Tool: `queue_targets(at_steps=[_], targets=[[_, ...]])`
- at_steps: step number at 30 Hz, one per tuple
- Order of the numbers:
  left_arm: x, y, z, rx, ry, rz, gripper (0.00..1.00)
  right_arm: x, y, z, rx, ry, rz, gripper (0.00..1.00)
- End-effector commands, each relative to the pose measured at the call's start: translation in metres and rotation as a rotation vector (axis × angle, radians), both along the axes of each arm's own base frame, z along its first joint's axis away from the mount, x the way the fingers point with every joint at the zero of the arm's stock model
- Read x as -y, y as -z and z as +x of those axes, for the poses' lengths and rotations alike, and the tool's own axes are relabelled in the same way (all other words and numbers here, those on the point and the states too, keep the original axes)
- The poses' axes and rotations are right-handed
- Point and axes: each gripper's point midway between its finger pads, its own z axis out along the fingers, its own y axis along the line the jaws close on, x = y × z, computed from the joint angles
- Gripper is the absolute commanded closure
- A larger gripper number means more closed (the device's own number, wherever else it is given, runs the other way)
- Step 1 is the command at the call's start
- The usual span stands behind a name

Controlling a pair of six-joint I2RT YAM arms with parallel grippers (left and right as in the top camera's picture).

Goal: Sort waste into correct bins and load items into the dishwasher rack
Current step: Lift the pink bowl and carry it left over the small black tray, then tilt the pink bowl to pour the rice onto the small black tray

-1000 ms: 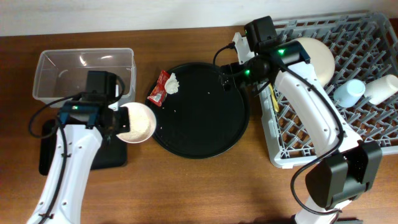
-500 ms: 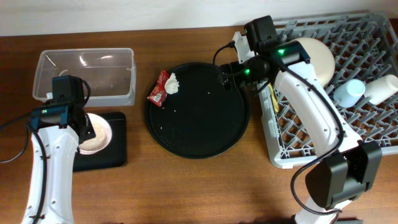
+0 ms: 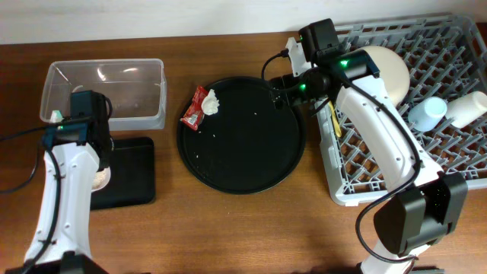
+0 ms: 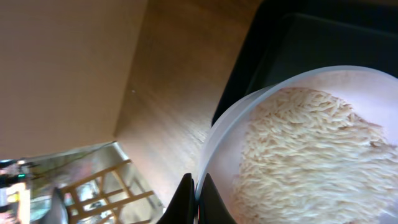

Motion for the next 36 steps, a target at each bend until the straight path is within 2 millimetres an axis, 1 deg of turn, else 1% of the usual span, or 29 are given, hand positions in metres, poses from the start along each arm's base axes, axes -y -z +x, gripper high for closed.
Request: queue_targets(at_steps=[1,5,7,10,12,14,17,20,22,25,27,31,36], targets=[[-0.016,-0.013,0.006,-0.029,-0.006,0.117,1.00,0.004,-0.007,0.002,0.027,0.018,-0.016,0.02],[-0.021,-0.007,0.013,-0.057,-0.008,0.157,0.99,0.004,-0.007,0.002,0.027,0.020,-0.016,0.02],[-0.022,0.000,0.018,-0.064,-0.008,0.156,1.00,0.005,-0.007,0.003,0.027,0.023,-0.016,0.02],[-0.023,0.016,0.022,-0.118,-0.005,0.158,1.00,0.011,-0.007,0.004,0.026,0.035,-0.016,0.02],[-0.027,0.019,0.024,-0.160,-0.004,0.208,0.99,0.015,-0.007,0.005,0.026,0.044,-0.016,0.02],[-0.028,0.017,0.027,-0.170,0.003,0.248,1.00,0.018,-0.007,0.007,0.026,0.052,-0.016,0.02],[-0.029,0.005,0.031,-0.175,0.011,0.327,1.00,0.024,-0.007,0.008,0.025,0.066,-0.017,0.02],[-0.025,0.003,0.040,-0.212,0.070,0.344,0.99,0.027,-0.007,0.009,0.026,0.072,-0.017,0.02],[-0.024,-0.008,0.045,-0.224,0.086,0.412,1.00,0.028,-0.007,0.010,0.026,0.075,-0.017,0.02],[-0.014,-0.015,0.058,-0.270,0.164,0.453,0.99,0.030,-0.007,0.010,0.027,0.078,-0.017,0.02],[-0.009,-0.022,0.062,-0.284,0.184,0.498,0.99,0.030,-0.007,0.011,0.030,0.078,-0.016,0.02],[-0.007,-0.020,0.062,-0.306,0.201,0.498,1.00,0.029,-0.008,0.012,0.033,0.078,-0.015,0.02],[-0.009,-0.016,0.059,-0.391,0.232,0.533,1.00,0.029,-0.008,0.012,0.034,0.078,-0.014,0.02]])
